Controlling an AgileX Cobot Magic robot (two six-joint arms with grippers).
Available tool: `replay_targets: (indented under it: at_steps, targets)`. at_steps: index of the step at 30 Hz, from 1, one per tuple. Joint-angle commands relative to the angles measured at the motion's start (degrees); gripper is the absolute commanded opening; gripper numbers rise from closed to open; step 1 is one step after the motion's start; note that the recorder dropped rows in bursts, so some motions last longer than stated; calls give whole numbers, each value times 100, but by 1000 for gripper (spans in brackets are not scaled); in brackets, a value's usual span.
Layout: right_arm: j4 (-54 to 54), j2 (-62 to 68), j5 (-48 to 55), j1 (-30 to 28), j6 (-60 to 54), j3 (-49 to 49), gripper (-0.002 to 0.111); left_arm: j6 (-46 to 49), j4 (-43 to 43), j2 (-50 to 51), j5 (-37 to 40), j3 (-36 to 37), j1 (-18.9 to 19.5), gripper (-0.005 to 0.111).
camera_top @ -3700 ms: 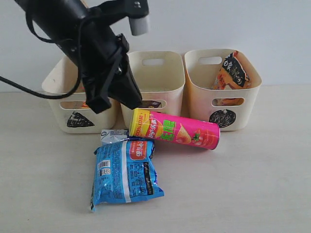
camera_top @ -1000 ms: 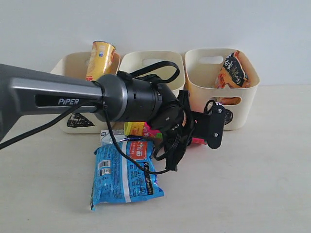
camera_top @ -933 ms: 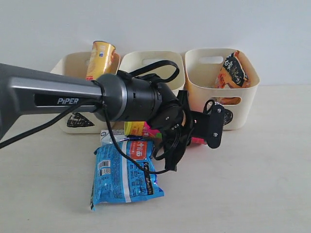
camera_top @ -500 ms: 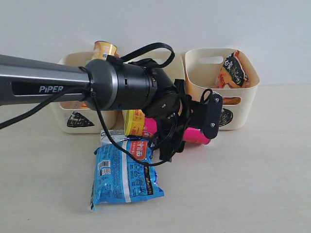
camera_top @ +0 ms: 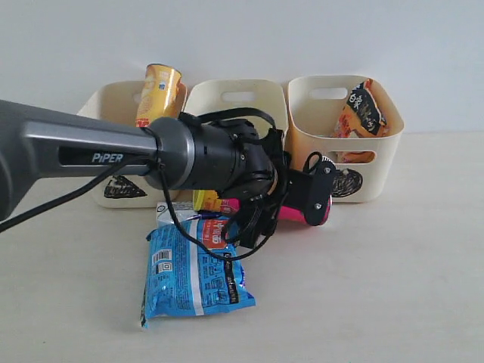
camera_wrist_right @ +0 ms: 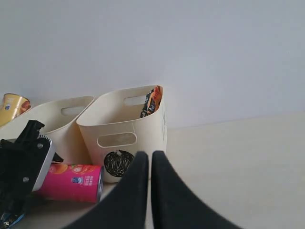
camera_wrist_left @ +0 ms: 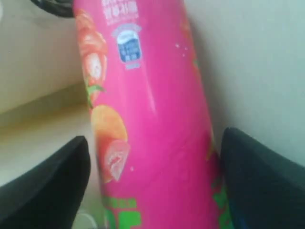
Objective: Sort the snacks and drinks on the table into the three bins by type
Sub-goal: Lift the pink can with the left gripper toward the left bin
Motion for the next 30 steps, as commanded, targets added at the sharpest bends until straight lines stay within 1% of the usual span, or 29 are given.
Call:
replay_targets:
  at_steps: [1,5,7,10,11,12,13,14,20,25,30]
  targets:
    - [-40,-31,-2,12,-26,-2,0,-673,839,146,-140,28,118,70]
    - [-40,-31,-2,12,-14,-2,0,-764,991,273,-140,28,231,70]
    - [-40,-31,-2,12,-14,-2,0,-804,991,328,-140,28,266,68]
    - [-40,-31,-2,12,-24,-2,0,-852,991,329,-130,28,267,46]
    - [-40,-31,-2,12,-24,-2,0,-872,991,329,-130,28,256,38]
    - [-40,-31,-2,12,-24,-2,0,-872,991,315,-89,28,244,29]
    - [-40,-31,-2,12,-24,-2,0,-963,980,268,-43,28,204,11]
    - [-40,-31,-2,12,-24,-2,0,-979,980,256,8,28,173,4]
    - [-40,-31,-2,12,-9,-2,0,-979,788,-144,283,28,-88,5]
    - [-40,-31,-2,12,-9,-2,0,-979,-24,-574,848,28,-370,5]
    - [-40,-31,-2,12,-9,-2,0,-979,-530,-911,1386,28,-641,5]
